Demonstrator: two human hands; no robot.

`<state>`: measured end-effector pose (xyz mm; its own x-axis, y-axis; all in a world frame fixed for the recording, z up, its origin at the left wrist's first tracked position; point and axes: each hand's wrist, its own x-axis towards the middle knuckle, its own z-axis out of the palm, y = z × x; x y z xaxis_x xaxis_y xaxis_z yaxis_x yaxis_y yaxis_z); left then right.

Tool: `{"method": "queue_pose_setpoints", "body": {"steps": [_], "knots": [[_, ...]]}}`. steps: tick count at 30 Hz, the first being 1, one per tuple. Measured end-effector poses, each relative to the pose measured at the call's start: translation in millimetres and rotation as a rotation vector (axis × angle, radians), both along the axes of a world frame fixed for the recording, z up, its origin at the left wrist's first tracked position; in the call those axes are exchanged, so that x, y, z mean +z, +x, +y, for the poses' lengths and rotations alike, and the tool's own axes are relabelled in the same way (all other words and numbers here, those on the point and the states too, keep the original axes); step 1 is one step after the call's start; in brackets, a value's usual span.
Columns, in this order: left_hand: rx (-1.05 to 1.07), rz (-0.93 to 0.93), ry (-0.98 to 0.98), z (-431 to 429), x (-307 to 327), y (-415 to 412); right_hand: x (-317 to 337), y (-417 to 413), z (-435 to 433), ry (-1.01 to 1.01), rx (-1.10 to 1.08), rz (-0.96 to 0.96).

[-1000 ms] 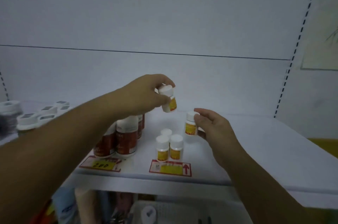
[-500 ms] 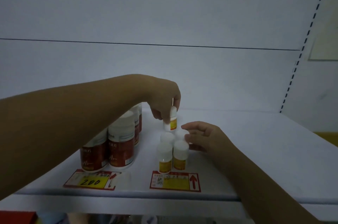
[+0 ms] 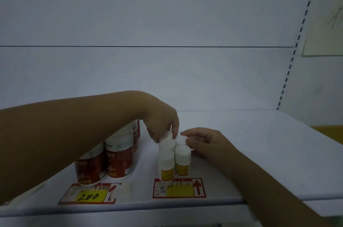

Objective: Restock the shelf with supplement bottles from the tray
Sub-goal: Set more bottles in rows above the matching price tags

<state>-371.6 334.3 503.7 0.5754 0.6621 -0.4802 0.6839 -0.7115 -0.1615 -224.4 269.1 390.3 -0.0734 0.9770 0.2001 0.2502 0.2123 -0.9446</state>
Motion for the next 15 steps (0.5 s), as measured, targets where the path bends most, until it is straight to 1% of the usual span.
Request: {"method": "queue_pose_setpoints", "body": {"steps": [3,4,6,8,9,12,13,14,15], "knots": [[0.045,-0.046,-0.047,-1,0,0,-2,-2,1,-0.002,-0.023,0.042],[0.047,-0.063,-0.010,-3,2,0,-2,-2,2,0.011,-0.057,0.046],[0.060,-0.067,0.072,-7,6,-1,-2,-1,5,0.085,-0.203,-0.033],[0.070,-0.107,0.139,-14,11,-3,2,6,6,0.158,-0.351,-0.233],[0.076,-0.140,0.189,-18,14,-3,6,12,5,0.169,-0.379,-0.388],[0.086,-0.244,0.341,-31,19,-2,18,34,-4,0.154,-0.347,-1.008],[0.088,-0.275,0.389,-37,19,1,22,41,-10,0.137,-0.335,-1.140],[0.091,-0.303,0.424,-45,17,4,25,47,-17,0.116,-0.327,-1.206],[0.094,-0.328,0.450,-54,15,7,28,52,-26,0.101,-0.323,-1.223]]}}
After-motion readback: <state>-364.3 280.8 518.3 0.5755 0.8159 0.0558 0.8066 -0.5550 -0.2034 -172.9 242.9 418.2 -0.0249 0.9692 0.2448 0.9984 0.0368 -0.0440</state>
